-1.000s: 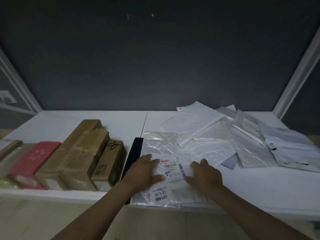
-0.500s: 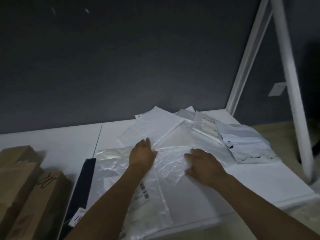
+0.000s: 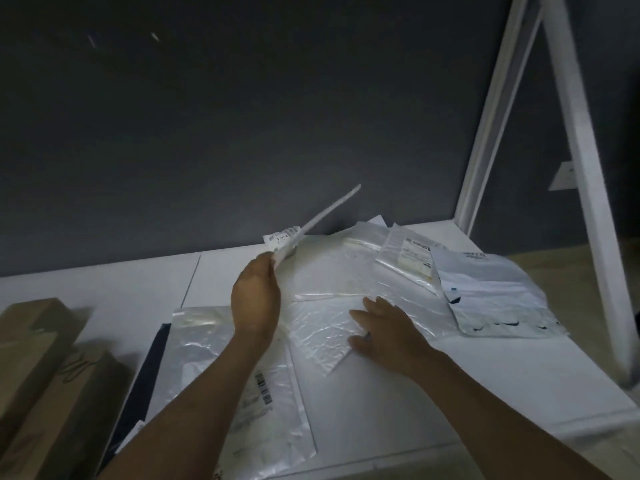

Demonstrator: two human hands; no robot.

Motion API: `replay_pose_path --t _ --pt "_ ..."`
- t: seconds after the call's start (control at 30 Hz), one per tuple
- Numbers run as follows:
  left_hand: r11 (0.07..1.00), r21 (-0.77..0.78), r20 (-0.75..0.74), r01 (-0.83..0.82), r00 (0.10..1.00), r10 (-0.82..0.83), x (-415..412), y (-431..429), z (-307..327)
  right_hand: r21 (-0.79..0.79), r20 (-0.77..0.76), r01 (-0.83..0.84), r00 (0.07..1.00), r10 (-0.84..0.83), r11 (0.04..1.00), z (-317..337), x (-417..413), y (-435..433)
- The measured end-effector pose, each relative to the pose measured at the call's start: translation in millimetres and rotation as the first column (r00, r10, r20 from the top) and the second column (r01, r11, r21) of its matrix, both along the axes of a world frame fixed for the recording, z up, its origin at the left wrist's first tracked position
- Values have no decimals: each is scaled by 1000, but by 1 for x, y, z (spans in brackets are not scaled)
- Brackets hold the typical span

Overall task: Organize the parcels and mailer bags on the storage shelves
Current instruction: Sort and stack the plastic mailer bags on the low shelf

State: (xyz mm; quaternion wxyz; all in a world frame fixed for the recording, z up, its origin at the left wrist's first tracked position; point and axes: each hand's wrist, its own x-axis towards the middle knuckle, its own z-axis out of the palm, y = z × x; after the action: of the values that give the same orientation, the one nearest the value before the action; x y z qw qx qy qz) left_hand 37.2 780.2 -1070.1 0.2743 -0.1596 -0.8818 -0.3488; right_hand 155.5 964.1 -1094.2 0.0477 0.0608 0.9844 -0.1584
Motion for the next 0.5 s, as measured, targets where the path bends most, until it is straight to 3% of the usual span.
replay_pose_path --t 0.1,0.2,0.27,0.4,0.5 --pt "972 217 -21 -85 996 91 19 7 25 -257 -192 33 978 -84 966 8 6 -7" --pt "919 389 26 -71 997 67 41 12 36 -523 -270 47 938 -217 851 21 19 -15" --pt "870 490 82 -56 996 18 57 13 38 -669 -268 43 917 -295 742 29 26 -18" --pt "793 609 217 -21 966 -141 87 10 34 -920 -142 75 850 -507 384 45 39 -13" --pt "766 642 306 -32 927 -218 101 4 33 -946 -66 140 801 -594 293 59 52 -5"
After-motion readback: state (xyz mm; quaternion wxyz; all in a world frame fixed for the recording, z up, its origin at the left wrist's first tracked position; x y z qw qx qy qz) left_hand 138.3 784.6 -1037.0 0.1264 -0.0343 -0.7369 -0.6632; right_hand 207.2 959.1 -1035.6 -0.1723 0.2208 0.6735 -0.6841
